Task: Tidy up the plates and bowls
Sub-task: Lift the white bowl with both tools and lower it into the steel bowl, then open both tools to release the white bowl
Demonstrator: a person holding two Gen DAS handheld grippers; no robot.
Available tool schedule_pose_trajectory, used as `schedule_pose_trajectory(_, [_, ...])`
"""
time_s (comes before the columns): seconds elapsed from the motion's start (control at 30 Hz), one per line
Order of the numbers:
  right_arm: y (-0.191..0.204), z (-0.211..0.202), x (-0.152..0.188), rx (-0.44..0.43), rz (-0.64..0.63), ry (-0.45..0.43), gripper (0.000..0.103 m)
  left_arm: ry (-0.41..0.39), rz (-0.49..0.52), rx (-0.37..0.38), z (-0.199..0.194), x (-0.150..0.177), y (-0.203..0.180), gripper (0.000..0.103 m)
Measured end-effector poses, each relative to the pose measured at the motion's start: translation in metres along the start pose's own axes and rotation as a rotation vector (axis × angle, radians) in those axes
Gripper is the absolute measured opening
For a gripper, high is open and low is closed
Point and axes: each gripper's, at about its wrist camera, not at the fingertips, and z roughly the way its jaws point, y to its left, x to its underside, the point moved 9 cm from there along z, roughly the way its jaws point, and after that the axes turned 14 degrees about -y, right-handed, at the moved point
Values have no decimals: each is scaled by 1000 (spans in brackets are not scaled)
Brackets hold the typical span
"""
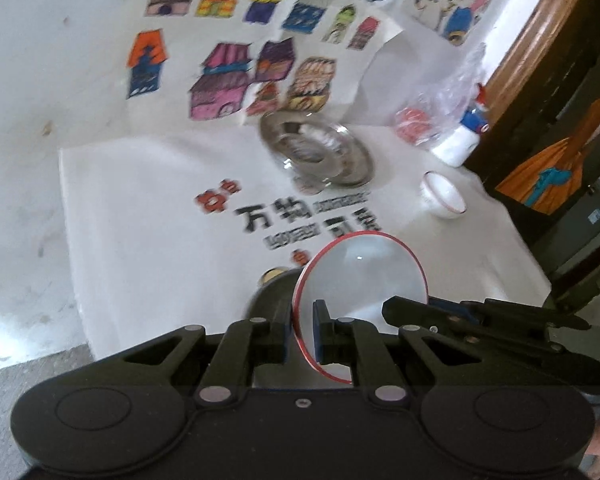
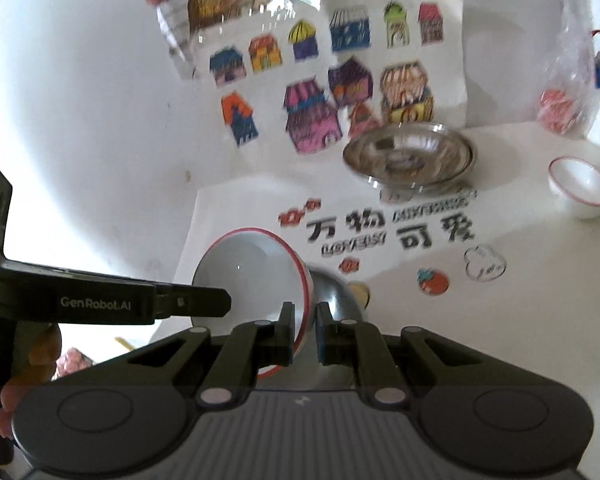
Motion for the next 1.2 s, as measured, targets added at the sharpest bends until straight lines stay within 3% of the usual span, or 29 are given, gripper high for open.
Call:
schedule_pose_trajectory(0.53, [-8, 7, 20, 20, -7, 154, 12, 144, 67, 5, 21, 30, 4, 12])
schedule_pose_trajectory(1.2, [-9, 12, 19, 6, -19, 145, 18, 158, 74, 3, 22, 26, 4, 18])
